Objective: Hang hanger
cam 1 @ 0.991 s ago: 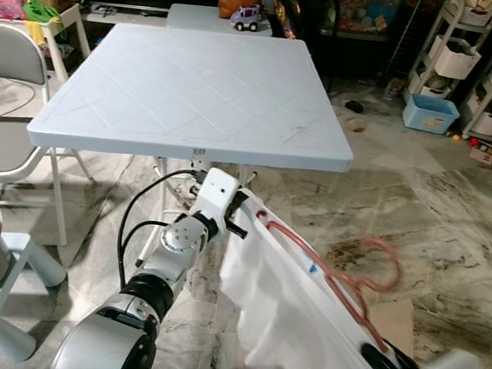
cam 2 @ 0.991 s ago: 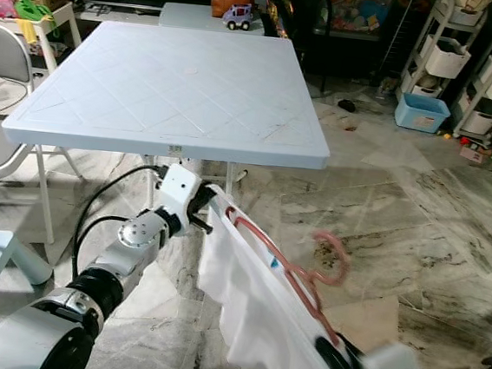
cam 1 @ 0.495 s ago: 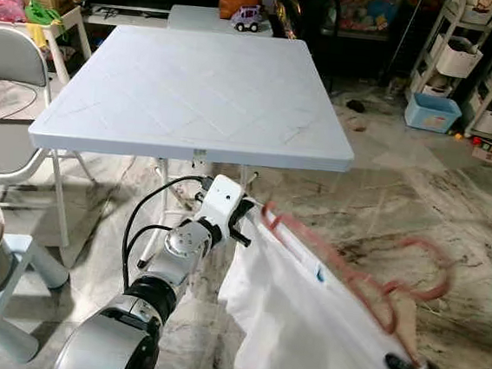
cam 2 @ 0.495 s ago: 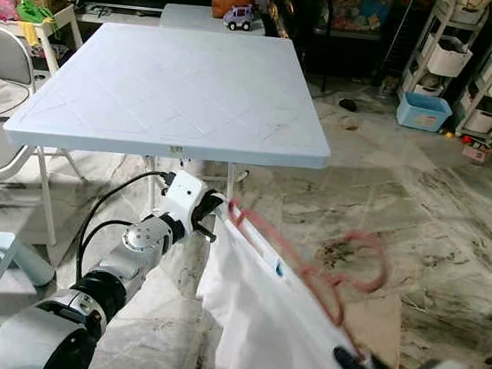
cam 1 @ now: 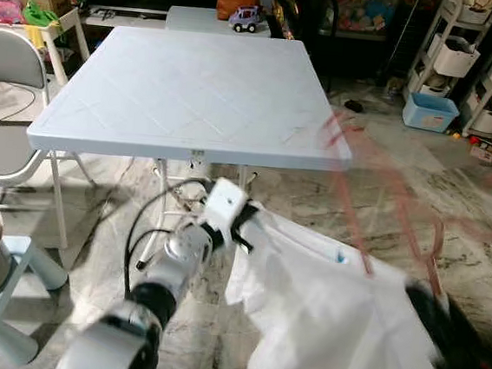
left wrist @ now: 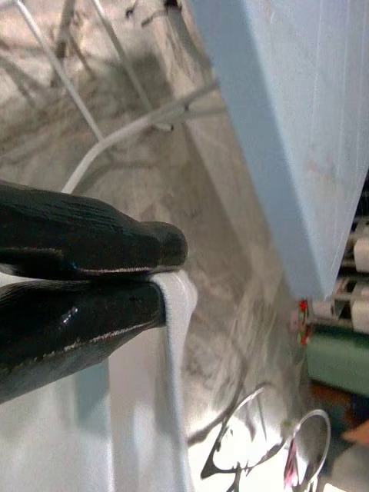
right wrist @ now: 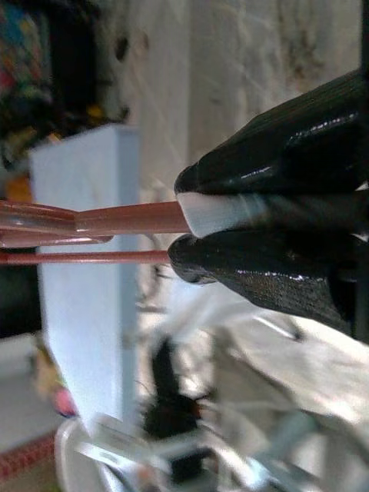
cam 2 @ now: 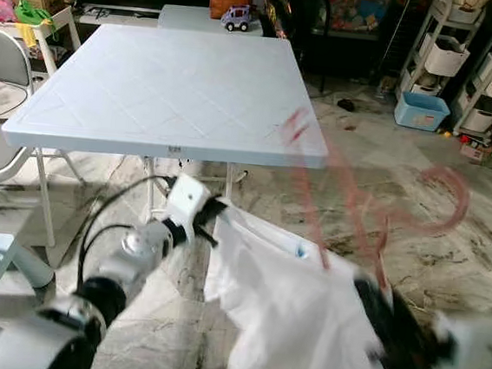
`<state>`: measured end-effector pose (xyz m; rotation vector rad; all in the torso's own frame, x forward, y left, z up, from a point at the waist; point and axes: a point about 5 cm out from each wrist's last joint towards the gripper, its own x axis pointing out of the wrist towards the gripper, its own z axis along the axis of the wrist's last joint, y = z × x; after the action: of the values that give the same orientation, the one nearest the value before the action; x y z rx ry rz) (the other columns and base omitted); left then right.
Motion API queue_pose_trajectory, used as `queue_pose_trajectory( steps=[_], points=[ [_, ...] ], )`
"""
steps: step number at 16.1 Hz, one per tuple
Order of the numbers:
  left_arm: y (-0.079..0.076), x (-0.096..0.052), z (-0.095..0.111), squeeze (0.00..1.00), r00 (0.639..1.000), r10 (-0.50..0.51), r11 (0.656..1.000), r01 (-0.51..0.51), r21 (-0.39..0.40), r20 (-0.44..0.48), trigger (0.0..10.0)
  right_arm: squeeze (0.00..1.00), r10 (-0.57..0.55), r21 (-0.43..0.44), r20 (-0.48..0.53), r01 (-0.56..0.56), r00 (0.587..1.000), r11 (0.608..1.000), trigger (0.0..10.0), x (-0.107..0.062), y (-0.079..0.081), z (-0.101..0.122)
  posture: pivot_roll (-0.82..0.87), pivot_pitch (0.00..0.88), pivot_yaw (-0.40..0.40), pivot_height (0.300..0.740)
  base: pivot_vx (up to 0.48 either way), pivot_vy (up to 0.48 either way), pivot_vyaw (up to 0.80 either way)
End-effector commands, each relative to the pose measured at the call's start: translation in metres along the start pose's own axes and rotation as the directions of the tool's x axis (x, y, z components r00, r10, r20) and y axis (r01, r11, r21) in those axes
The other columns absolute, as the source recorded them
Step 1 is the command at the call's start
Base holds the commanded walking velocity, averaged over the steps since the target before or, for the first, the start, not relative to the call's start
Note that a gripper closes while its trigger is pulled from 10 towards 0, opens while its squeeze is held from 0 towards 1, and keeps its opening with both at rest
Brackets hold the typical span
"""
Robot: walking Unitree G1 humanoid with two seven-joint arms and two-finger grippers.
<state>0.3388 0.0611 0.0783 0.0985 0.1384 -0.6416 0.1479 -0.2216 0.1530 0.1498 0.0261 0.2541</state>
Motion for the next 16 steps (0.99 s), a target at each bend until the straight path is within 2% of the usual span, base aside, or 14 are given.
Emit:
queue_pose_trajectory(
  steps=[1, 2, 3, 5, 6, 8, 10, 12, 13, 16],
  points=[
    [-0.001, 0.000, 0.004, 0.00, 1.000, -0.021, 0.999, 0.020, 0.031, 0.014, 1.1, 0.00, -0.030, -0.015, -0.023, 0.030, 0.999, 0.999, 10.0, 0.001, -0.001, -0.004, 0.02, 0.000, -0.023, 0.740, 0.000, 0.000, 0.00],
    [-0.004, 0.000, 0.002, 0.29, 0.999, -0.032, 0.999, 0.032, 0.028, 0.013, 9.6, 0.00, -0.021, 0.003, -0.011, 0.021, 1.000, 1.000, 10.0, 0.007, 0.005, -0.007, 0.02, 0.000, -0.025, 0.740, 0.000, 0.000, 0.00],
    [-0.006, -0.002, -0.003, 1.00, 0.999, -0.046, 0.998, 0.046, 0.034, 0.001, 10.0, 0.00, -0.032, 0.029, -0.005, 0.033, 0.999, 0.999, 10.0, 0.017, 0.011, -0.012, 0.02, 0.001, -0.026, 0.740, 0.000, 0.000, 0.00],
    [-0.008, -0.003, -0.005, 1.00, 0.998, -0.064, 0.997, 0.065, 0.042, -0.016, 10.0, 0.00, -0.093, 0.048, -0.002, 0.093, 0.996, 0.994, 10.0, 0.027, 0.011, -0.016, 0.03, 0.008, -0.036, 0.740, 0.000, 0.000, 0.00],
    [-0.009, -0.005, -0.009, 1.00, 0.996, -0.088, 0.996, 0.089, 0.027, -0.033, 10.0, 0.00, -0.122, 0.019, -0.026, 0.123, 0.992, 0.992, 10.0, 0.034, 0.011, -0.022, 0.03, 0.005, -0.038, 0.740, 0.000, 0.000, 0.00],
    [-0.009, -0.006, -0.013, 1.00, 0.993, -0.101, 0.994, 0.103, 0.035, -0.062, 10.0, 0.00, -0.135, 0.016, -0.041, 0.136, 0.990, 0.991, 10.0, 0.035, 0.009, -0.025, 0.03, 0.006, -0.041, 0.740, 0.000, 0.000, 0.00],
    [-0.013, -0.010, -0.016, 1.00, 0.984, -0.164, 0.984, 0.168, 0.059, -0.066, 10.0, 0.00, -0.140, -0.015, -0.090, 0.139, 0.986, 0.990, 10.0, 0.036, 0.009, -0.033, 0.03, 0.008, -0.047, 0.740, 0.000, 0.000, 0.00],
    [-0.018, -0.013, -0.021, 1.00, 0.971, -0.227, 0.972, 0.231, 0.044, -0.079, 10.0, 0.00, -0.183, -0.049, -0.114, 0.179, 0.976, 0.983, 10.0, 0.038, 0.005, -0.039, 0.03, 0.009, -0.048, 0.740, 0.000, 0.000, 0.00],
    [-0.019, -0.015, -0.023, 1.00, 0.968, -0.235, 0.969, 0.240, 0.062, -0.083, 10.0, 0.00, -0.244, -0.064, -0.108, 0.238, 0.964, 0.969, 10.0, 0.041, 0.001, -0.041, 0.04, 0.009, -0.049, 0.740, 0.000, 0.000, 0.00],
    [-0.014, -0.015, -0.020, 1.00, 0.982, -0.179, 0.981, 0.183, 0.070, -0.058, 10.0, 0.00, -0.299, -0.063, -0.088, 0.295, 0.950, 0.954, 10.0, 0.048, 0.001, -0.044, 0.04, 0.007, -0.050, 0.740, 0.000, 0.000, 0.00]
  ],
)
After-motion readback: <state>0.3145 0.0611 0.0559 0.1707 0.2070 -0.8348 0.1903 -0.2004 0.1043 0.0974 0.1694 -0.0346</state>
